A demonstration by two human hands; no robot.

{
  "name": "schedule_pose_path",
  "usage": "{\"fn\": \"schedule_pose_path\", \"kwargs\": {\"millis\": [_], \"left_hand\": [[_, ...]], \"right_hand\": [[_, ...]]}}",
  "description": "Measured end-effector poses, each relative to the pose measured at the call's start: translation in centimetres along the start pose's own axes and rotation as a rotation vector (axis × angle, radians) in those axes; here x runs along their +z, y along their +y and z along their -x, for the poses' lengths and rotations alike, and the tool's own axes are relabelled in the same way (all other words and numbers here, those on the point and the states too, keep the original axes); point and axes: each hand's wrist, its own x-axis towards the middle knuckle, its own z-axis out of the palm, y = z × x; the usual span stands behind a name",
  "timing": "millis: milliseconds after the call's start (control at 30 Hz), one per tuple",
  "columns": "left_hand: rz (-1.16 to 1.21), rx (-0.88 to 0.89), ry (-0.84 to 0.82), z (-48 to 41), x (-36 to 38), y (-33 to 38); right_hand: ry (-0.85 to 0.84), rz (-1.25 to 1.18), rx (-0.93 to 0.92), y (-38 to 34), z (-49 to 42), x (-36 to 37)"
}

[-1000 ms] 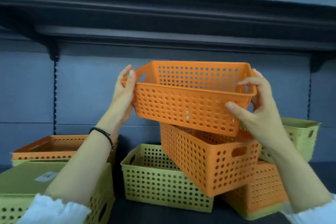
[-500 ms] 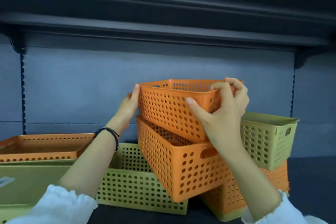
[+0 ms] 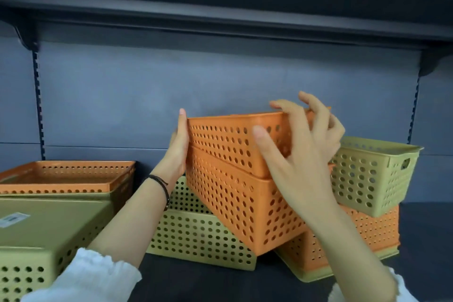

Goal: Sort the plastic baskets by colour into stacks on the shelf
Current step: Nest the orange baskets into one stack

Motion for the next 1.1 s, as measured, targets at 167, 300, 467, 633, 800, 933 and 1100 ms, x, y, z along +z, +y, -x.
{"fn": "schedule_pose_path", "kwargs": {"millis": [167,300,467,633,800,933,1100], "left_hand": [[0.036,0.083,0.224,-0.3,-1.6,-1.1],[0.046,0.153,0.338,-0.3,-2.0,-1.2],[0.024,0.101,0.269,0.9,-3.2,-1.8],[0.062,0.130,0.261,2.5,-4.6,-1.4],[0.062,0.236,0.364,4.3,-5.8,-1.3],[0.039,0.308,0.383,6.3,-6.8,-1.4],[-0.102,0.262,0.322,8.5,-9.3,-0.4]], "right_hand": [[-0.115,-0.010,0.096,3.0,3.5,-0.2],[-0.219,-0.075,0.127,3.7,4.8,0.0],[-0.303,-0.119,0.157,4.2,5.0,-0.5],[-0.356,-0.396,0.212,4.1,5.0,-0.7],[-0.331,-0.508,0.149,5.1,5.4,-0.1],[-0.328,-0.603,0.133,5.5,5.9,0.8],[-0.195,-0.641,0.174,4.7,4.8,2.0]]}}
